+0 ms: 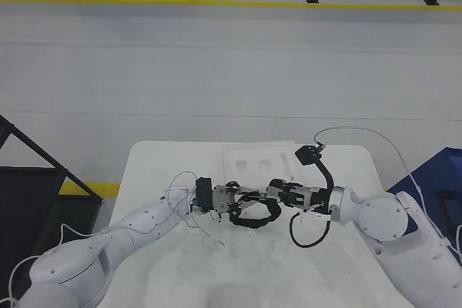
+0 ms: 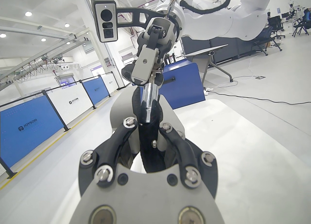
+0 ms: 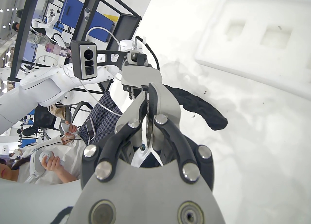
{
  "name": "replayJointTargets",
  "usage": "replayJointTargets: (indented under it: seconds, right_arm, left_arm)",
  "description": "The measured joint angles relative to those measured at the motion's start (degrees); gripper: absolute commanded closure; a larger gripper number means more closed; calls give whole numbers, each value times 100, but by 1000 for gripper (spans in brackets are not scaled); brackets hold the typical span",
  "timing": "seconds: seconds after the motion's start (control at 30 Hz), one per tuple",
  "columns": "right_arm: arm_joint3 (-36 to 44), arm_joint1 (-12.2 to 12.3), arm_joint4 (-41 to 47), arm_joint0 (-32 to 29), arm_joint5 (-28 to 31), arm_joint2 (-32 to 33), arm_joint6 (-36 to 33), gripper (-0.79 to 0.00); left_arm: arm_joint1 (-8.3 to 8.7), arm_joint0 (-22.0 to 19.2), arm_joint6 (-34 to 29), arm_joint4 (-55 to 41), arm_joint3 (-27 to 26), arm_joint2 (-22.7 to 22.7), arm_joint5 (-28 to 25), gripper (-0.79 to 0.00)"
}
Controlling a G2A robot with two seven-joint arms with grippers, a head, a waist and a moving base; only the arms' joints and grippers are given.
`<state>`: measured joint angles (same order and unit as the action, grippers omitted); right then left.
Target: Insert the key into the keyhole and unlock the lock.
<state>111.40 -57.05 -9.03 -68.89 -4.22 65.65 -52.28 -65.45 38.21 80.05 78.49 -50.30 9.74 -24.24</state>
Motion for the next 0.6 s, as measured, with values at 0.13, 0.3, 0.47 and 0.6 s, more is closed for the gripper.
replayJointTargets:
  seconds: [0.13,0.3,0.47,0.6]
  right_arm:
    - [-66,-14,100,41,-5,-23,7,-785]
    - [-152,-21,350,88,161,60,13,-785]
    - [-271,-1,667,171,693,264,-177,-785]
    - [-481,50,543,370,1523,402,-716,-785]
  left_arm:
    - [-3,20,-42,-83,-7,0,-42,0]
    - [5,47,-137,-273,-50,0,-137,0]
    - [33,77,-303,-582,-95,5,-304,0]
    - [101,106,-533,-980,-229,30,-534,0]
